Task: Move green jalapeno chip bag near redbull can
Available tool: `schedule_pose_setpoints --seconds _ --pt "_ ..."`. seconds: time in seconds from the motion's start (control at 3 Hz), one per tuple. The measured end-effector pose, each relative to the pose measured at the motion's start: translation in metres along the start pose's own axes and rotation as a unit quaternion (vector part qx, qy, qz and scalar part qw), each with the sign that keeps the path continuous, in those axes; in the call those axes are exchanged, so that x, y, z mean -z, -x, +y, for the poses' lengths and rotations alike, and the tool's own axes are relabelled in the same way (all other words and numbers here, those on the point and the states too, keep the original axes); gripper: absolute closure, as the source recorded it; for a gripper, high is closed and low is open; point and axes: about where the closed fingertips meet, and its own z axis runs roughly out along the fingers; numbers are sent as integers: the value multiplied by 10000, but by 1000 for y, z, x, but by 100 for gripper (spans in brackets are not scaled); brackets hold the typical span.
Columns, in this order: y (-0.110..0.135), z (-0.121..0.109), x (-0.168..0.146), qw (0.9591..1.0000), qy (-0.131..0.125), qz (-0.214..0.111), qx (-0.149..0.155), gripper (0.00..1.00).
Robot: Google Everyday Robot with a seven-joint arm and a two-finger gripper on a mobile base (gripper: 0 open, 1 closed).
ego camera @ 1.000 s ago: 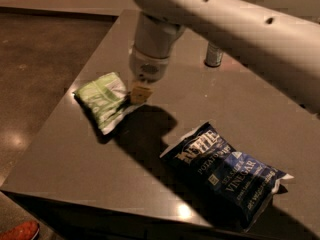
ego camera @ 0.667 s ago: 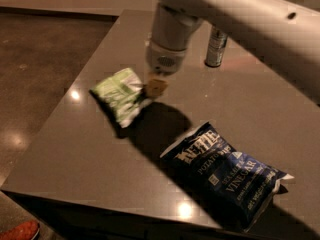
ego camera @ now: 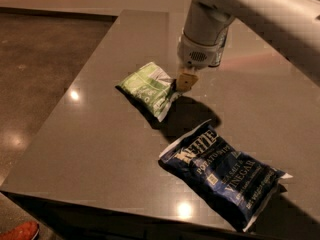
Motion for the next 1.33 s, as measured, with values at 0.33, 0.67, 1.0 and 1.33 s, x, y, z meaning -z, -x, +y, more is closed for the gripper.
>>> schedule_pose_setpoints --seconds 0.33,0.67,1.0,1.33 --pt "-39 -25 3 9998 -71 0 -191 100" --pt "-58 -45 8 9994 -155 -26 -299 100" --pt "-74 -62 16 9988 -257 -25 -404 100" --pt "-90 -72 20 9982 -320 -3 -502 100"
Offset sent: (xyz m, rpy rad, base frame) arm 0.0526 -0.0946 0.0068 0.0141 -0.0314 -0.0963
